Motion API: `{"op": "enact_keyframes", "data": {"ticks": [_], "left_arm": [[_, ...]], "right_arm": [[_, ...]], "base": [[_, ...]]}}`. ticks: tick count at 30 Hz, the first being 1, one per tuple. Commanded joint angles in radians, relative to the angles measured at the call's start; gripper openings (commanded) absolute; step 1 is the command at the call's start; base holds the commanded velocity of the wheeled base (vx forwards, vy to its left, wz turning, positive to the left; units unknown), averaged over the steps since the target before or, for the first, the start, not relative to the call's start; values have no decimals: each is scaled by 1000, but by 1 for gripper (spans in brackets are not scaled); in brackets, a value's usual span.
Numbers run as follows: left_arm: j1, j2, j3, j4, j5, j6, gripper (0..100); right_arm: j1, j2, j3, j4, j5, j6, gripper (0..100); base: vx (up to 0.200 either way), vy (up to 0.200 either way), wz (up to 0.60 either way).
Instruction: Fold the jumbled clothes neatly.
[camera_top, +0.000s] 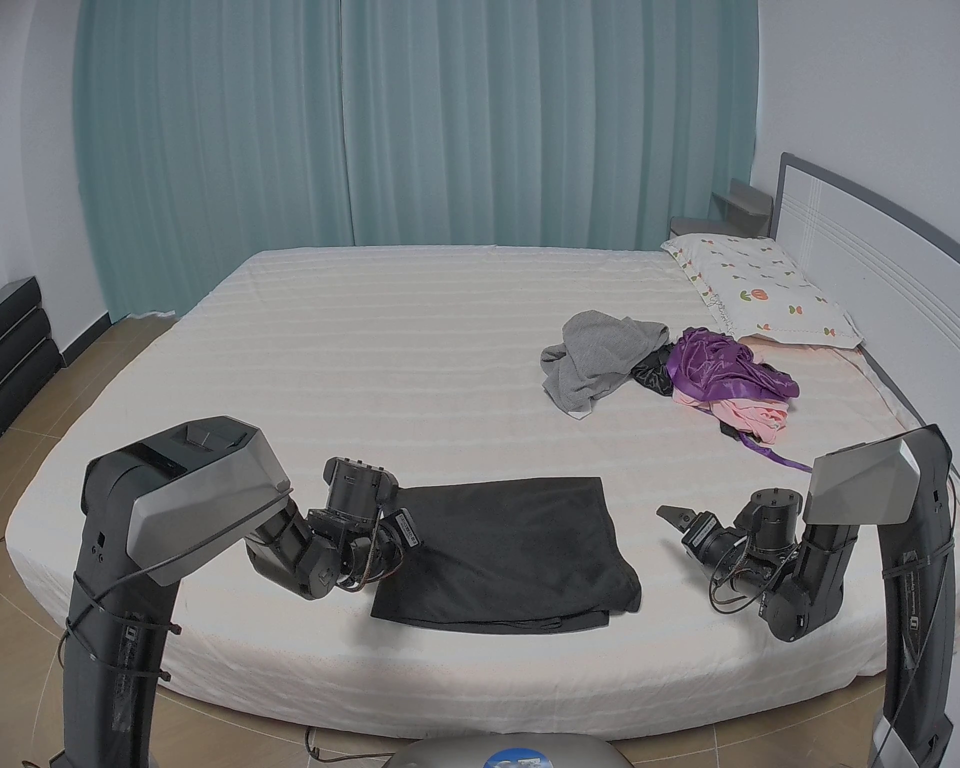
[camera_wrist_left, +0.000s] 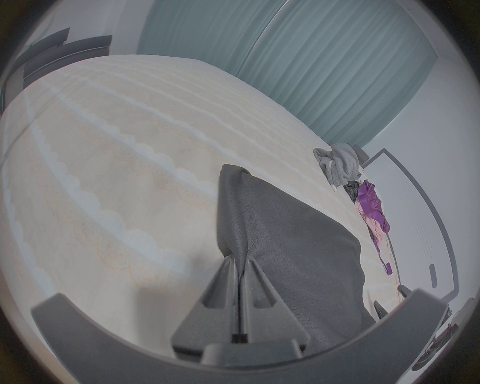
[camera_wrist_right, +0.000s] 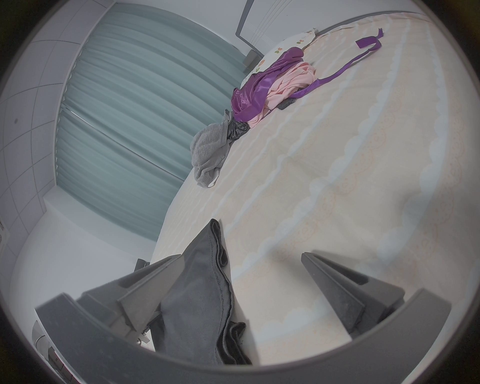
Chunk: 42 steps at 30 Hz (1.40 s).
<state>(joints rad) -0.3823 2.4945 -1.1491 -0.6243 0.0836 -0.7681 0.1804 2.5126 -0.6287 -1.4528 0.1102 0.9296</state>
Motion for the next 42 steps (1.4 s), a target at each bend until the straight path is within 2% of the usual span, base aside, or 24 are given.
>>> {"op": "enact_keyframes", "data": {"ticks": [1, 15, 42], "left_arm": [[0, 0, 3, 0, 2, -2, 0], [0, -12, 17, 1, 28, -62, 0], [2, -16, 28, 1, 50, -62, 0]], "right_arm": [[1, 2, 0, 0, 0, 0, 100], [1, 2, 1, -1, 0, 0, 100], [1, 8, 1, -1, 0, -18, 100]], "base": [[0, 0, 0], [0, 0, 0], [0, 0, 0]]}}
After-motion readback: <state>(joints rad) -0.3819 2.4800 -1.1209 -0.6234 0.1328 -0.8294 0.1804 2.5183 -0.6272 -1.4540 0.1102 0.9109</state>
